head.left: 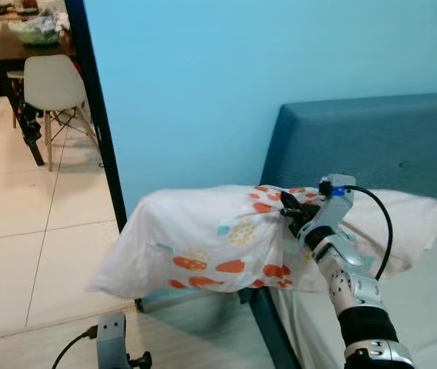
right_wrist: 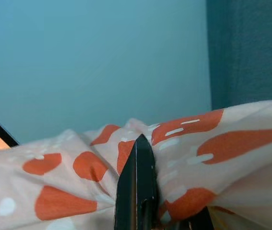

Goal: Clean up the room

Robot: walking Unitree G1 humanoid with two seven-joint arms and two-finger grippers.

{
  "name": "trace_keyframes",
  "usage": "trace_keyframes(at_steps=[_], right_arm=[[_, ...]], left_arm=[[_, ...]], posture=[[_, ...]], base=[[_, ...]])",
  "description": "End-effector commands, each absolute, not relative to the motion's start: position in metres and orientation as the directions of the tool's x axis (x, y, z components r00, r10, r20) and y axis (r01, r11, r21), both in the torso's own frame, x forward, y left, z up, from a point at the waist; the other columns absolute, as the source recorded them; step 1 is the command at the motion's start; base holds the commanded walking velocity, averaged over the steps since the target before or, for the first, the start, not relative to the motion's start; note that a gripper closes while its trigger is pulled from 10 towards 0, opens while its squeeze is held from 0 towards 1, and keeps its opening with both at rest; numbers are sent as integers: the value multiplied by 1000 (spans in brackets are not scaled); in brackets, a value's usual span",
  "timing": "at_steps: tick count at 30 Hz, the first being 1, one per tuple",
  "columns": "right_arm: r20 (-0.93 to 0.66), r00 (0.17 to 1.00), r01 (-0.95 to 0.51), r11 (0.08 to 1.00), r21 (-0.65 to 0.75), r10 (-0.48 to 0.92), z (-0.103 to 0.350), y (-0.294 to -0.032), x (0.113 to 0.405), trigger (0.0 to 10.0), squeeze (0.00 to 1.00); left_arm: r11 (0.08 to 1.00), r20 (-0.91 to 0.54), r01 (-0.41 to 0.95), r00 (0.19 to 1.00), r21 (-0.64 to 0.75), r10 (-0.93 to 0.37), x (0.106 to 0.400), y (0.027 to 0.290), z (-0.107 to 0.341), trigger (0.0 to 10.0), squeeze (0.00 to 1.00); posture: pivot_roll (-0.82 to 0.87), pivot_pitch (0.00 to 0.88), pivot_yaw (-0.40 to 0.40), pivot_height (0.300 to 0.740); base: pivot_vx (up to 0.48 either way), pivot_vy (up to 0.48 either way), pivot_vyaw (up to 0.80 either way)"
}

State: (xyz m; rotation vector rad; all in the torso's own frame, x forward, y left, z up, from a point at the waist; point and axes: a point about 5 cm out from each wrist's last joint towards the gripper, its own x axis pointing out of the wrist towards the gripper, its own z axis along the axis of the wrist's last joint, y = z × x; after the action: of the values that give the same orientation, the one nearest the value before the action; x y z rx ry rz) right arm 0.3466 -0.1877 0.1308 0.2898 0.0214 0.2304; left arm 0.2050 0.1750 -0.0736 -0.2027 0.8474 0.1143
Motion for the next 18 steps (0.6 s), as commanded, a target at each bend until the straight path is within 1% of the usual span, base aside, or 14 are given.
trace_keyframes(at_steps=[1,14,18], right_arm=[[114,965,-256,937,237,235,154,-190,350,10000,0],[133,958,-278,931,237,252,159,-191,351,10000,0],[109,966,-255,939,229,235,157,-193,353,10000,0]], left_arm=[[975,-769,-183,639,-124,22,200,176,-76,10000,0],[976,-769,-177,640,-128,15,202,176,-76,10000,0],[976,-769,-171,640,-132,8,202,175,-76,10000,0]], posture=[[8,0,-64,740],[15,0,-64,740],[15,0,-64,740]], base=[[0,0,800],[0,0,800],[0,0,456]])
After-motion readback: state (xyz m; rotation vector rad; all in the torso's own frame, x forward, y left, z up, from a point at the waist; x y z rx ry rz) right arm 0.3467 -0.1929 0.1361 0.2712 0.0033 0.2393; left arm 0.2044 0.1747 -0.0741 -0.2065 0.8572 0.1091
